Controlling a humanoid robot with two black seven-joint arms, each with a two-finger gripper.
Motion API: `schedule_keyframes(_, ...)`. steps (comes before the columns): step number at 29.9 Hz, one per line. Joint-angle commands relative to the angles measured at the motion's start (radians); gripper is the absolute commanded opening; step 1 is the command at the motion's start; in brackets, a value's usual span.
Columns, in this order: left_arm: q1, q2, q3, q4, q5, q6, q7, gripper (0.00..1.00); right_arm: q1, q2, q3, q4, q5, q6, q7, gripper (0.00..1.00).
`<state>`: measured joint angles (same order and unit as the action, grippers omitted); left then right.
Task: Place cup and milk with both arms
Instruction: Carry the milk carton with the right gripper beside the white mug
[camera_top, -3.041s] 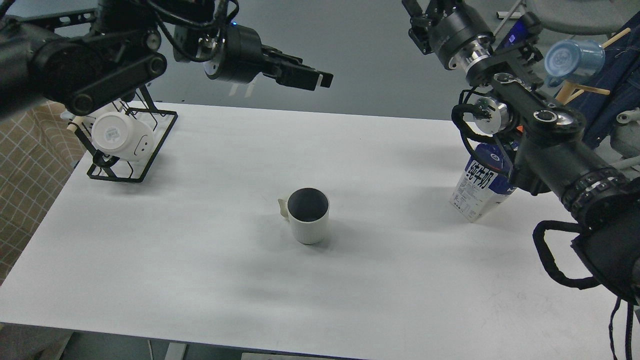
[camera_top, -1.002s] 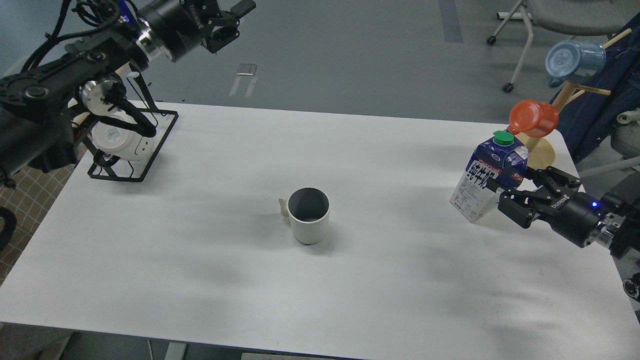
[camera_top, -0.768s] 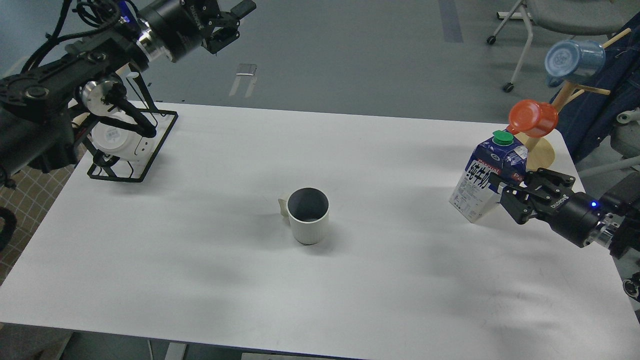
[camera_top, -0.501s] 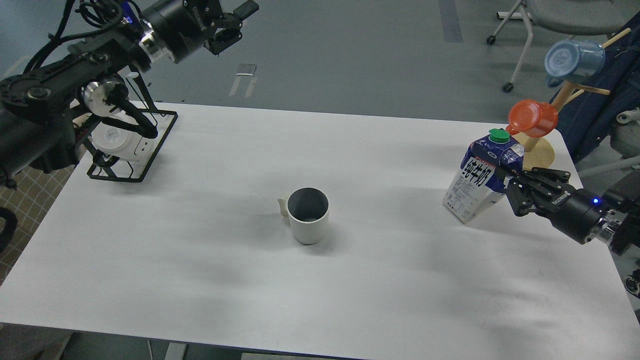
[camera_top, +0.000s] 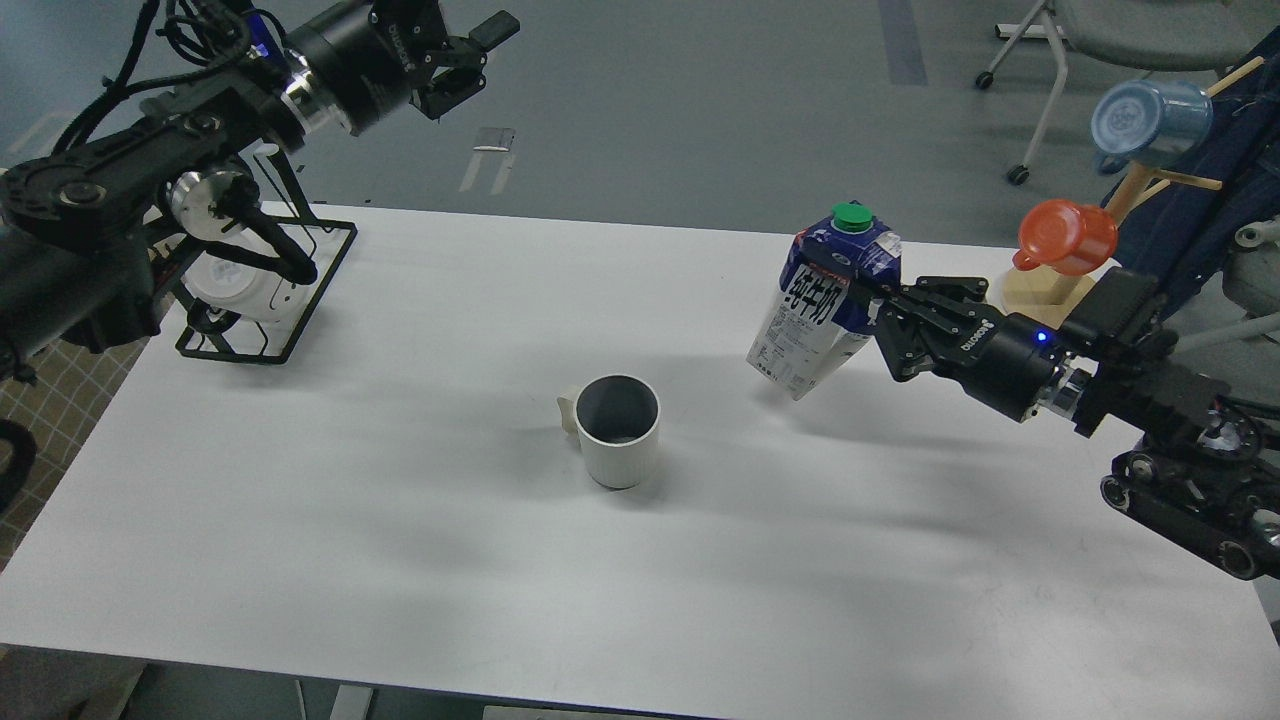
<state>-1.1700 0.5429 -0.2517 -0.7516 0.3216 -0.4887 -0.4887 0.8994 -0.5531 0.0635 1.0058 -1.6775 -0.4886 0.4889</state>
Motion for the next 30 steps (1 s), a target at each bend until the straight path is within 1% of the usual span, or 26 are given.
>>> schedule_keyframes(1,0.001,0.0,0.0,0.0,0.001,0.0,0.0,0.93,0.024,0.073,-0.033,-0.032,0.001,0.0,0.0,0.0)
schedule_keyframes(4,0.001,0.0,0.005,0.0,0.002,0.0,0.0,0.93,0.036,0.111,-0.044,-0.068,-0.001,0.0,0.0,0.0)
schedule_keyframes(7,0.001,0.0,0.006,0.0,0.002,0.0,0.0,0.93,0.068,0.162,-0.097,-0.098,0.002,0.0,0.0,0.0)
schedule_keyframes(11,0.003,0.002,0.008,0.0,0.002,0.0,0.0,0.93,0.07,0.196,-0.113,-0.111,0.001,0.0,0.0,0.0)
schedule_keyframes(16,0.003,0.002,0.009,0.0,0.002,0.0,0.0,0.93,0.064,0.222,-0.114,-0.138,0.001,0.0,0.0,0.0)
schedule_keyframes(26,0.004,0.002,0.009,0.001,0.002,0.0,0.0,0.93,0.062,0.232,-0.133,-0.154,0.001,0.0,0.0,0.0)
schedule_keyframes(27,0.006,0.002,0.009,0.001,0.002,0.0,0.0,0.93,0.062,0.232,-0.133,-0.154,0.001,0.0,0.0,0.11)
schedule_keyframes(28,0.012,0.002,0.008,0.001,0.001,0.0,0.0,0.93,0.059,0.234,-0.133,-0.154,0.002,0.0,0.0,0.26)
schedule_keyframes(30,0.015,0.002,0.009,0.001,0.001,0.0,0.0,0.93,0.059,0.232,-0.133,-0.154,0.004,0.0,0.0,0.35)
